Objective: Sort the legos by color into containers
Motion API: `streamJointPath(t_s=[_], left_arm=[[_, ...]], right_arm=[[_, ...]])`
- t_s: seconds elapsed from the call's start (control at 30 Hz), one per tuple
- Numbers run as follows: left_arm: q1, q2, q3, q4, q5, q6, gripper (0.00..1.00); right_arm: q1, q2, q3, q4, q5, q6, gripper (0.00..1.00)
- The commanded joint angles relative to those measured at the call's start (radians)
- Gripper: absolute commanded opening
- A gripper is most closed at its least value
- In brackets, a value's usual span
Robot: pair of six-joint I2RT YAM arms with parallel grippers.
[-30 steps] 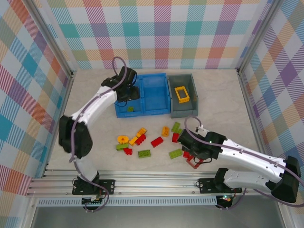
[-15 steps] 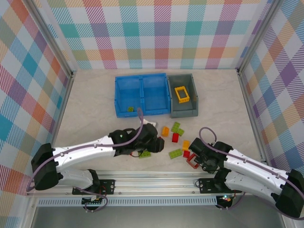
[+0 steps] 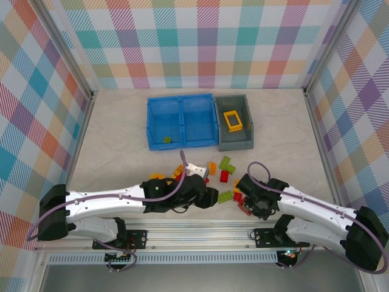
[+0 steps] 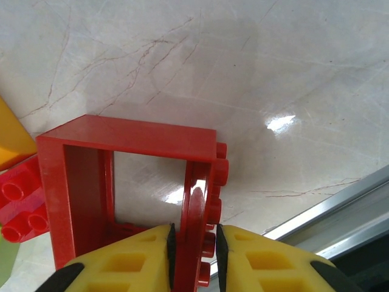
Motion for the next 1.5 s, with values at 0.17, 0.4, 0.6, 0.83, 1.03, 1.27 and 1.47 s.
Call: streamJointPath(t_s=[0.17,0.4,0.6,0.83,1.03,1.27,1.47], left_arm=[[-0.014,-0.005,0.048,0.008,-0.053,-0.014,0.58],[-0.010,-0.082,0.162,-0.166,-0.212,0.015,0.57],[0.133,-0.112,0.340,-0.370,-0.246,0.042,0.58],[0.388,-0.076,0.479,-0.402,-0.134,0.120,0.57],[0.559,-0.024,0.473,-0.343,-0.011,0.121,0.57],[0.628,0.007,0.431,-0.304,0.036,0.108,0.57],[0.630,0.003,0.390,-0.290,0.050,0.110,0.57]], right_arm=[[-0.012,0.037,-0.006,-0.001,0.010,0.008,0.18],[-0.009,0.016,0.173,-0.167,0.194,-0.106,0.00],[-0.004,0.129,0.504,-0.011,0.337,-0.590,0.00],[-0.086,0.576,0.968,0.146,0.168,-1.015,0.00],[-0.207,0.896,1.252,0.173,0.040,-1.160,0.00],[-0.282,1.258,1.617,0.049,-0.004,-1.196,0.00],[-0.311,1.486,1.924,-0.064,0.015,-1.202,0.00]])
